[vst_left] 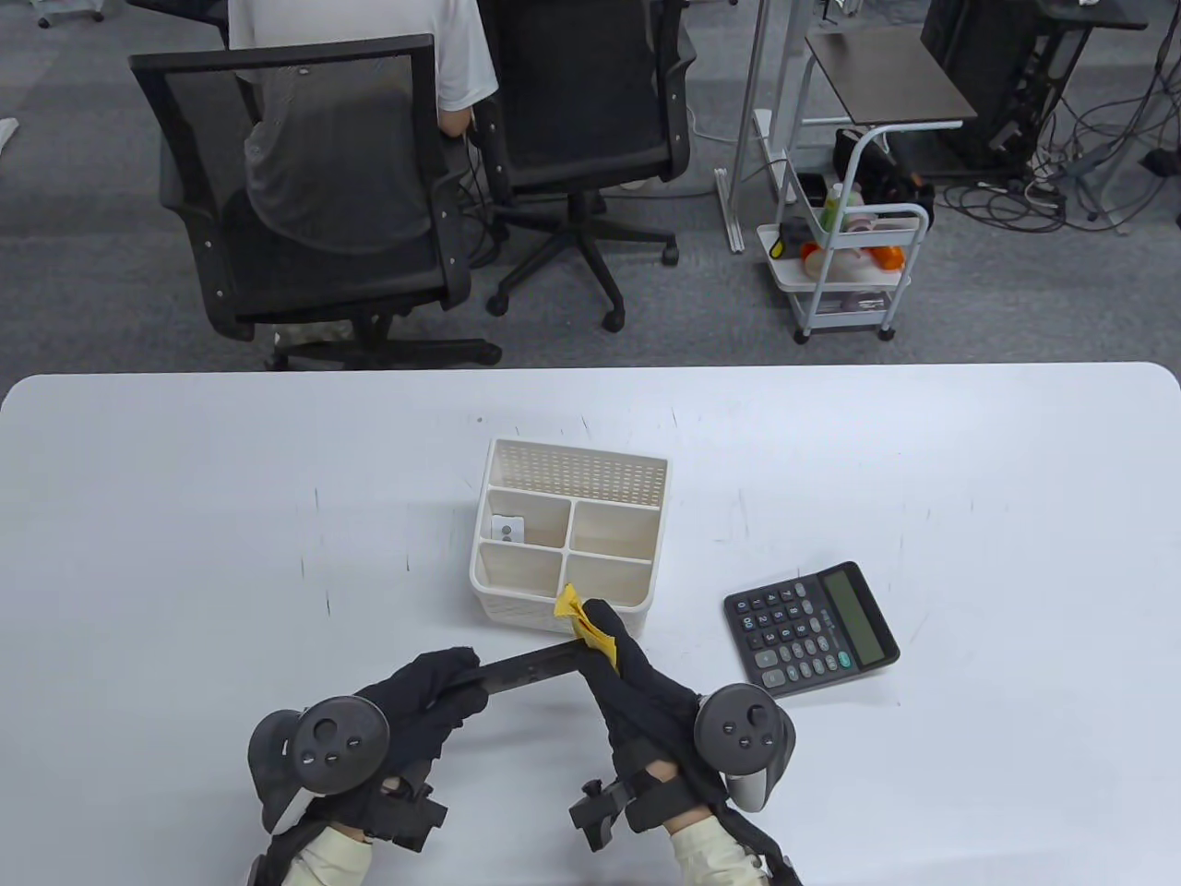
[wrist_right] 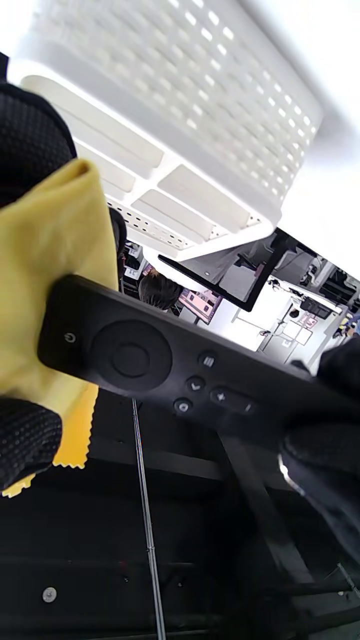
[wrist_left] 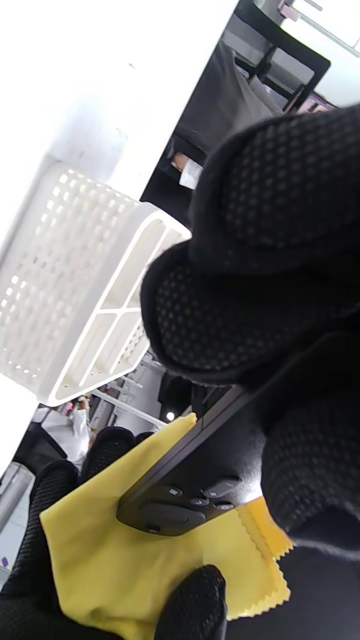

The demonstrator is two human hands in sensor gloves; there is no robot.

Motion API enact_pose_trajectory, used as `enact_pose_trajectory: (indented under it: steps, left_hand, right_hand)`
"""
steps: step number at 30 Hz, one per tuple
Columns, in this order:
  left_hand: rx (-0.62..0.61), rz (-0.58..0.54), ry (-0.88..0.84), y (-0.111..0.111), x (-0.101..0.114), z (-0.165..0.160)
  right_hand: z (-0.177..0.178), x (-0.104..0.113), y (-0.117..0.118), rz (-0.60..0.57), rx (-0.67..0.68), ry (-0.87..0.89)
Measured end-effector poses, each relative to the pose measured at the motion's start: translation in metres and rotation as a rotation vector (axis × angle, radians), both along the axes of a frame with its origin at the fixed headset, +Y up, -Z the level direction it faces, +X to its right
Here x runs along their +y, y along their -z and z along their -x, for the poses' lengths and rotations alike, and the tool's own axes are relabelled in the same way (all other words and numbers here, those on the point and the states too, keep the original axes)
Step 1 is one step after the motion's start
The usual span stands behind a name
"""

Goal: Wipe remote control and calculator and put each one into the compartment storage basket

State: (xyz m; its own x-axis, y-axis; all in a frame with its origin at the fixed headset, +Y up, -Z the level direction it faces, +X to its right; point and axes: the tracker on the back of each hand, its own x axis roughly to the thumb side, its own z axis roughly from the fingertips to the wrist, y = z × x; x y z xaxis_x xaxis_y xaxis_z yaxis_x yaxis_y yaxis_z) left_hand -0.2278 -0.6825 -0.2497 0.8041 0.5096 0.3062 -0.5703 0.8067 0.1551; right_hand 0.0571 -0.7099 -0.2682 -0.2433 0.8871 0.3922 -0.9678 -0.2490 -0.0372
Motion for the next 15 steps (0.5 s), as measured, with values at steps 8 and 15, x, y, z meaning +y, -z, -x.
enact_pose_trajectory:
  steps: [8,15]
  left_hand:
    - [-0.130,0.222,-0.064,0.005,-0.008,-0.007]
    - [-0.139,0.305,-0.289,0.010,-0.014,0.000]
  right_hand:
    - [0.010,0.008,-0.006,-0.173,-0.016,-0.198]
    - [0.035,0.011,-0.018,-0.412,0.025,-0.676]
